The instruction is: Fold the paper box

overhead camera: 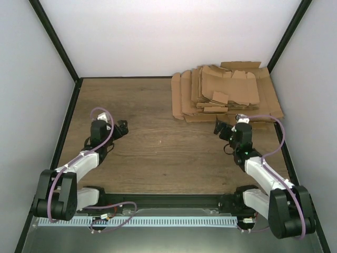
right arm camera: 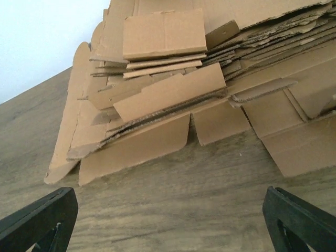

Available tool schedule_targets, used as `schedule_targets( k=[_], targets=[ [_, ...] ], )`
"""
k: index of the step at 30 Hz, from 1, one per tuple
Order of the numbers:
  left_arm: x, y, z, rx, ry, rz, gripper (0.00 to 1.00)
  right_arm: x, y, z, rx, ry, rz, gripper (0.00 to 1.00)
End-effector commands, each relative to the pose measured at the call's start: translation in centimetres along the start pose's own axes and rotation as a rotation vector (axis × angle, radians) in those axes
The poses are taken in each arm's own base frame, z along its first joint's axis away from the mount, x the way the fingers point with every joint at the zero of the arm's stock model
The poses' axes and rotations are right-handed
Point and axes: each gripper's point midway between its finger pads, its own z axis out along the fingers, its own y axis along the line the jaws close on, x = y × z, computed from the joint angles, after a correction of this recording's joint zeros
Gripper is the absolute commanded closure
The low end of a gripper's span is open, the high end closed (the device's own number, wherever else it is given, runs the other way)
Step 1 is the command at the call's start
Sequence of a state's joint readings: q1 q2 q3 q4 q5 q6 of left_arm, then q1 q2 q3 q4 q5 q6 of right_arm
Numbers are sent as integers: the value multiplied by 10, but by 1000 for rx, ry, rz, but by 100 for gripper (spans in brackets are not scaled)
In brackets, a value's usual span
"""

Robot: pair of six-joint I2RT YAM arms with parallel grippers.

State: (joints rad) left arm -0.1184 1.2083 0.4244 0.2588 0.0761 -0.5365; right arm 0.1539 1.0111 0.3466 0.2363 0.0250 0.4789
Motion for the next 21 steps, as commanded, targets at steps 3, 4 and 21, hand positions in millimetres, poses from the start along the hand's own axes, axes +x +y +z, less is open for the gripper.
schedule_targets(
  k=[3,4,21],
  targets=[
    [-8,-41,4,187,0,-12,0,-43,19,20,39,15,83,0],
    [-8,-48,6,203,0,-5,0,-51,26,24,25,27,70,0],
    [-9,-121,26,400,-22,120,0,-112,85,131,-66,131,-144,1]
  ],
)
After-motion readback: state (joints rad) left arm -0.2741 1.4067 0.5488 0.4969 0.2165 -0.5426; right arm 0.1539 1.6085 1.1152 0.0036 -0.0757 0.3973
